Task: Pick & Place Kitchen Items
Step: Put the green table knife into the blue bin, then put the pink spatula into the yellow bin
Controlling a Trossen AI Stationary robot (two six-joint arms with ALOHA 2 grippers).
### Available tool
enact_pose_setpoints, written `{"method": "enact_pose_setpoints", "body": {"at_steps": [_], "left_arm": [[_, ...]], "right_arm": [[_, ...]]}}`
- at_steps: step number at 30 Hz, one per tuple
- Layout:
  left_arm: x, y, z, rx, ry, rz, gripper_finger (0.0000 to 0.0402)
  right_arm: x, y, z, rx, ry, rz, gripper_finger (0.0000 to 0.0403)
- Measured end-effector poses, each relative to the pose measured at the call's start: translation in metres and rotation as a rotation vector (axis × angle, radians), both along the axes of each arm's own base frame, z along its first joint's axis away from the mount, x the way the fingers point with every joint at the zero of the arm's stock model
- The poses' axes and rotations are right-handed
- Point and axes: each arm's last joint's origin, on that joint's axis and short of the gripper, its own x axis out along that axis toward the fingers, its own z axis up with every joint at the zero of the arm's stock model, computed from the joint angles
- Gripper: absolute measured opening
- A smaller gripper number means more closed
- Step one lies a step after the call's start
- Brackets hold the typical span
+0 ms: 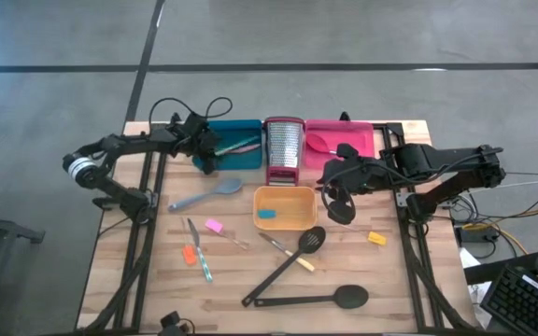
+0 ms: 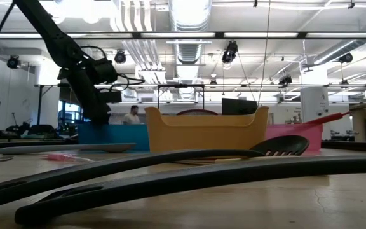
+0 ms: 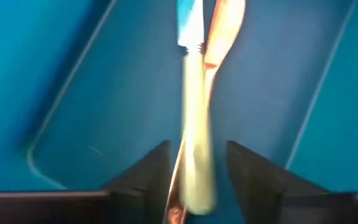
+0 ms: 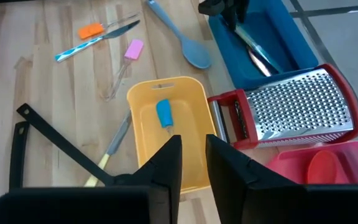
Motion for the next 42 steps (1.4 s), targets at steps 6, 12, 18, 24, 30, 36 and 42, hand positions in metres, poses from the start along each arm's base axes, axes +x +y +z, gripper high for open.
{"method": "enact_pose_setpoints", "body": {"at_steps": [6,12,18,24,30,36,42], "left_arm": [[-0.001,-0.001,0.001,-0.019,0.011,0.014,0.0234],[0.003,0.003,0.02,-0.022,-0.002,0.032,0.0241],[0.004,0.003,0.051,-0.005,-0.088,0.09,0.0242],[0.002,-0.01,0.08,0.039,-0.185,0.068,0.0243],[0.0,-0.035,0.108,0.086,-0.291,-0.003,0.0242],[-0.002,-0.068,0.128,0.09,-0.382,-0.074,0.0242],[0.0,-0.103,0.142,0.074,-0.453,-0.197,0.0242]], "right_arm": [[0.0,0.0,0.0,0.0,0.0,0.0,0.0051],[0.0,0.0,0.0,0.0,0.0,0.0,0.005],[0.0,0.0,0.0,0.0,0.0,0.0,0.0068],[0.0,0.0,0.0,0.0,0.0,0.0,0.0088],[0.0,0.0,0.0,0.002,0.0,-0.002,0.0106],[0.0,0.0,0.0,0.003,0.0,-0.002,0.012],[0.0,0.0,0.0,0.003,-0.001,-0.003,0.0134]]}}
